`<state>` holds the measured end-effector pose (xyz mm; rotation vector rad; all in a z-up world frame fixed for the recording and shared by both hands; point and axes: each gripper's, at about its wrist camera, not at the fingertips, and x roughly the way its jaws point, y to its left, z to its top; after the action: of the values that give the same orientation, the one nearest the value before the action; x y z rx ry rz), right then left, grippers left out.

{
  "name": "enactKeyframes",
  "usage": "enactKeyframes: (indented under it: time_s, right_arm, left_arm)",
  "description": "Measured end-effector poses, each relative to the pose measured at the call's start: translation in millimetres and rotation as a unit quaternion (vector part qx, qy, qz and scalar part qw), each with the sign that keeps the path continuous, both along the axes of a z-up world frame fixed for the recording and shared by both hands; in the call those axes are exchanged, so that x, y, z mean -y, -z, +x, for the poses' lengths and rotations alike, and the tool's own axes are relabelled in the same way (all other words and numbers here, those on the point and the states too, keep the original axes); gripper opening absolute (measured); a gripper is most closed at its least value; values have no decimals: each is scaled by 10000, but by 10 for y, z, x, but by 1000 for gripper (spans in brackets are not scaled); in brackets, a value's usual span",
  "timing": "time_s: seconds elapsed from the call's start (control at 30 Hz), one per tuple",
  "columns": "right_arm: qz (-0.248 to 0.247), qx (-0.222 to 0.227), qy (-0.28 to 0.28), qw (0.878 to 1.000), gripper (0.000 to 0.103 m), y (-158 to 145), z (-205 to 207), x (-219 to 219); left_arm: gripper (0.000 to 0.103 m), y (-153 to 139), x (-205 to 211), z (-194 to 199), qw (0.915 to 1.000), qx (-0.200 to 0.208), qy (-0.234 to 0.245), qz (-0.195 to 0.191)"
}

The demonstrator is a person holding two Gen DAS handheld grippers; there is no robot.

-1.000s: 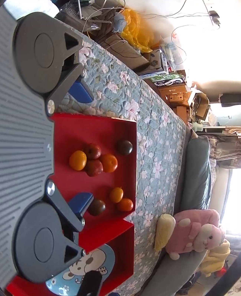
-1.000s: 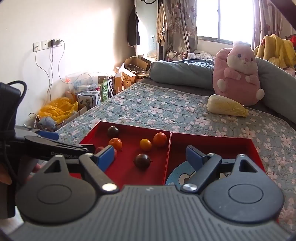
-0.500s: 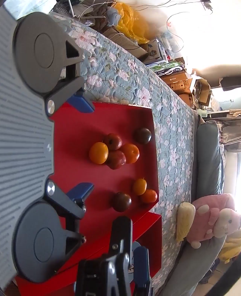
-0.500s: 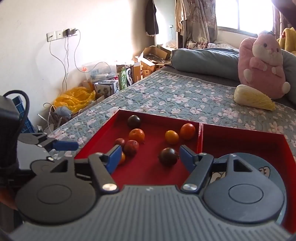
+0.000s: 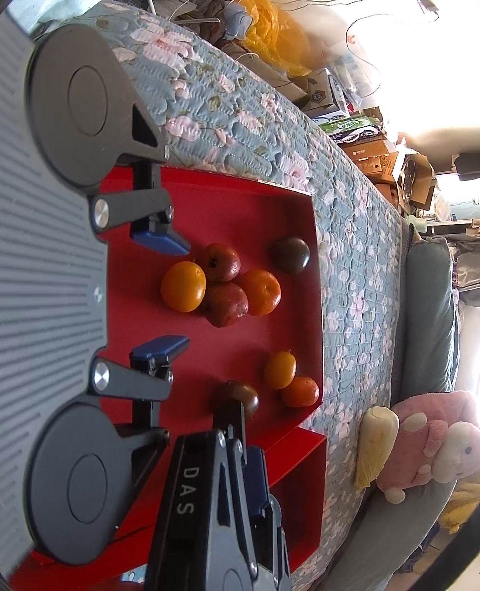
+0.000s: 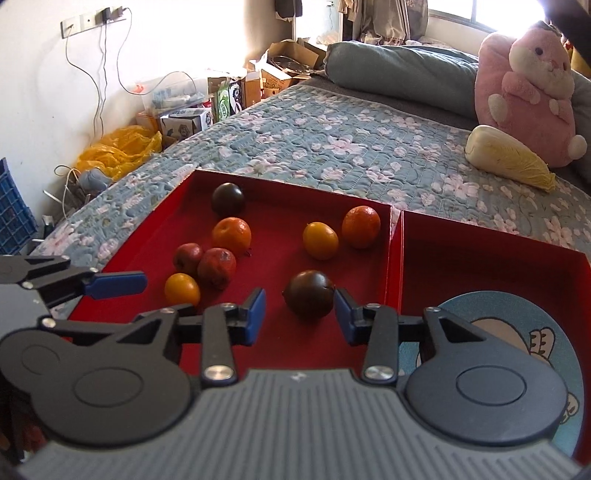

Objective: Organize fruits
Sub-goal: 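Grasp the dark plum with the right tool while the left tool grasps an orange fruit, then carry both held fruits over the blue cartoon plate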

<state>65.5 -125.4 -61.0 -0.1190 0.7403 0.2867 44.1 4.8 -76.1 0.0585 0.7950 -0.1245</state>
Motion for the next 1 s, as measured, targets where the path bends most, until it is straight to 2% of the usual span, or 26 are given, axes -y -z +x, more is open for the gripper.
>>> enactKeyframes:
  time_s: [0.23,0.33,0.4,0.43,0.57,0.67,0.83,1.0]
  right_arm:
    - [-181,-223,27,9996,44,132,193,-79]
    - [-286,-328,96,9990,43,199,270,-102]
    - [-407,-289,63,9987,44,227,300,-143]
    - [-472,-276,55,9985,46,236,309,-159]
    - [-724,-203,7,9972,47,272,324,-217]
    - [-800,-141,-46,9967,41,265,302,-219]
    - [-441,-215,44,9988,41,208,242,-147]
    - [-95,-56,79,9999,41,64,39,-93]
  left_arm:
    - [54,88,-3,106,9998,-124,-137,3]
    - [48,133,-43,150,9995,-231,-193,-79]
    - [45,154,-63,173,9992,-294,-213,-136]
    - [39,166,-80,187,9990,-329,-222,-194]
    - [38,175,-144,216,9983,-353,-250,-401]
    - [38,172,-157,231,9979,-359,-241,-486]
    - [38,150,-154,207,9981,-288,-190,-511]
    - [38,108,-162,178,9977,-242,-181,-608]
